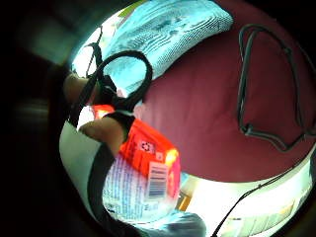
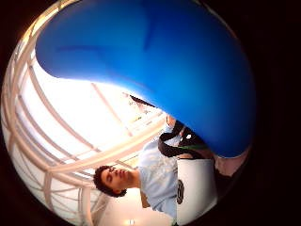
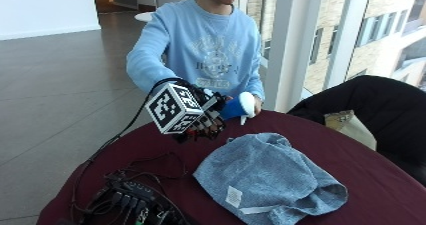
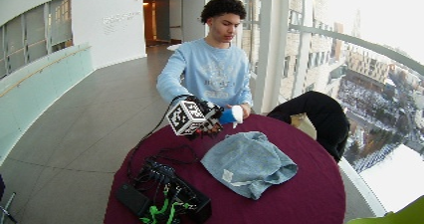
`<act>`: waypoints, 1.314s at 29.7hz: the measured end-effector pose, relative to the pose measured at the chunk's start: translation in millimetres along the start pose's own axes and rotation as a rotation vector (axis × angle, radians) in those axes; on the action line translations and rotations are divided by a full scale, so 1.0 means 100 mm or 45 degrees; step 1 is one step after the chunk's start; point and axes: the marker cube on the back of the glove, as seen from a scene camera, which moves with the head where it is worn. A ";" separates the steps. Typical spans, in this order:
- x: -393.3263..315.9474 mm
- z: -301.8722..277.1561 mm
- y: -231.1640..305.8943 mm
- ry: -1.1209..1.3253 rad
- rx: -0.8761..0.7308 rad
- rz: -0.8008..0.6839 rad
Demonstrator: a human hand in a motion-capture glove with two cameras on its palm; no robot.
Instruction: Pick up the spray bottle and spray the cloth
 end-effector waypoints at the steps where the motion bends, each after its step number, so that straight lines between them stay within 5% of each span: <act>1: 0.00 0.01 0.00 0.001 -0.002 -0.001; 16: -0.12 0.19 -0.02 -0.060 -0.033 -0.078; 28: -1.01 0.87 0.05 -0.236 0.094 -0.752; 39: -1.73 1.82 -0.52 -0.185 0.125 -1.076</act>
